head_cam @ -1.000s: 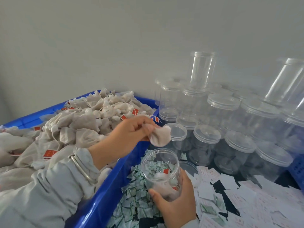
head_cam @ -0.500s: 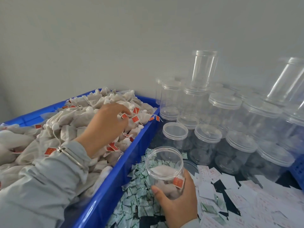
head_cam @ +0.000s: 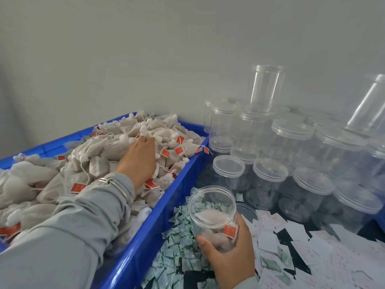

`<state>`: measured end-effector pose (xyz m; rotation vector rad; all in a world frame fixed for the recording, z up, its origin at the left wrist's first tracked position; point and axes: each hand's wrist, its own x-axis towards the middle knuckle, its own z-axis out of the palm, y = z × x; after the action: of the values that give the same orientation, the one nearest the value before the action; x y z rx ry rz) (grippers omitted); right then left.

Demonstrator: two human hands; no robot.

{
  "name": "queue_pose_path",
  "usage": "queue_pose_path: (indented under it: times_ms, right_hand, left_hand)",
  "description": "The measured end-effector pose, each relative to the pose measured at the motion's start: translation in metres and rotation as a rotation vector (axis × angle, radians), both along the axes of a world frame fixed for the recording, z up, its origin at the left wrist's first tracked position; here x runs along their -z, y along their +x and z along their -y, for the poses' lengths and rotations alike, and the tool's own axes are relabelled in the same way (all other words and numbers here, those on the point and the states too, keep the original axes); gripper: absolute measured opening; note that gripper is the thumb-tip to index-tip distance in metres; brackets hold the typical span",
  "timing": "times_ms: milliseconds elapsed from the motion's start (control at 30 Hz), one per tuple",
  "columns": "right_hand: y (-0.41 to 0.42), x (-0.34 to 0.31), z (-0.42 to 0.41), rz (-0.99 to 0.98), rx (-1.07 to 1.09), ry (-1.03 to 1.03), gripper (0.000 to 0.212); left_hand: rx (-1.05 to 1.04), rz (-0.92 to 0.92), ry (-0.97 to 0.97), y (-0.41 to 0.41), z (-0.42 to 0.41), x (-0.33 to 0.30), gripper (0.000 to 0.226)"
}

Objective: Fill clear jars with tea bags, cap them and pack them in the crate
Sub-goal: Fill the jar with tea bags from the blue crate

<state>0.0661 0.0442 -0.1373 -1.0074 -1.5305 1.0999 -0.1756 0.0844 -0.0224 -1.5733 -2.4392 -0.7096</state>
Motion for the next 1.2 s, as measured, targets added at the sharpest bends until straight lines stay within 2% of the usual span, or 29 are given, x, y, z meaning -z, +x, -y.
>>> queue_pose_path:
  times_ms: [67, 133, 267, 367, 400, 433, 500, 533, 567, 667, 767, 800, 833, 900, 1000, 1100, 1133, 1200]
  right_hand:
    - [-0.001, 0.0, 0.0, 0.014, 0.0, 0.002, 0.116]
    - [-0.001, 0.0, 0.0, 0.021, 0.005, 0.0, 0.116]
    - [-0.001, 0.001, 0.0, 0.021, 0.001, -0.01, 0.118]
    - [-0.001, 0.001, 0.0, 0.048, 0.014, -0.019, 0.116]
    - [-0.001, 0.0, 0.0, 0.057, 0.018, -0.016, 0.113]
    - [-0.001, 0.0, 0.0, 0.06, 0.018, -0.01, 0.11]
    - [0.0, -0.001, 0.001, 0.057, 0.014, -0.004, 0.11]
    - [0.0, -0.002, 0.001, 0.052, 0.016, -0.002, 0.112]
    - [0.0, -0.002, 0.001, 0.047, 0.018, 0.003, 0.115]
    - [-0.002, -0.005, 0.001, 0.034, 0.02, 0.009, 0.115]
    - [-0.004, -0.007, -0.001, 0.02, 0.028, 0.002, 0.107]
    - [-0.004, -0.008, -0.002, 0.042, 0.016, 0.007, 0.109]
    - [-0.004, -0.009, -0.003, 0.075, 0.003, 0.017, 0.113]
    - [-0.003, -0.008, -0.003, 0.134, 0.004, 0.038, 0.116]
    - [-0.001, -0.005, -0.003, 0.122, 0.052, 0.04, 0.112]
    - [-0.002, -0.002, -0.003, 0.099, 0.069, 0.034, 0.107]
    - [-0.002, -0.003, -0.003, 0.088, 0.077, 0.028, 0.106]
    - [-0.001, -0.003, -0.003, 0.056, 0.098, 0.019, 0.108]
  left_hand:
    - [0.003, -0.005, 0.011, -0.004, 0.0, 0.0, 0.038]
    - [0.012, 0.016, 0.059, -0.009, -0.001, -0.001, 0.037]
    - [0.028, 0.118, 0.282, -0.011, 0.004, -0.011, 0.016]
    - [0.059, 0.213, 0.424, 0.001, 0.01, -0.023, 0.019]
    - [0.088, 0.317, 0.465, 0.007, 0.011, -0.026, 0.021]
    - [0.149, 0.521, 0.508, 0.016, 0.013, -0.03, 0.022]
    - [0.384, 1.102, 0.53, 0.038, 0.019, -0.037, 0.019]
    - [0.504, 1.275, 0.487, 0.047, 0.022, -0.037, 0.018]
    - [0.596, 1.301, 0.41, 0.055, 0.025, -0.037, 0.019]
    - [0.782, 1.093, 0.09, 0.071, 0.031, -0.027, 0.037]
    - [0.851, 0.581, -0.231, 0.079, 0.036, -0.018, 0.041]
    - [0.862, 0.439, -0.29, 0.081, 0.037, -0.017, 0.037]
    - [0.885, 0.373, -0.32, 0.083, 0.039, -0.017, 0.034]
    - [0.938, 0.338, -0.344, 0.088, 0.042, -0.018, 0.033]
    - [0.949, 0.343, -0.358, 0.093, 0.045, -0.019, 0.032]
    - [0.937, 0.268, -0.388, 0.093, 0.047, -0.021, 0.047]
    - [0.931, 0.236, -0.354, 0.093, 0.047, -0.022, 0.053]
    - [0.88, 0.232, -0.167, 0.09, 0.045, -0.024, 0.056]
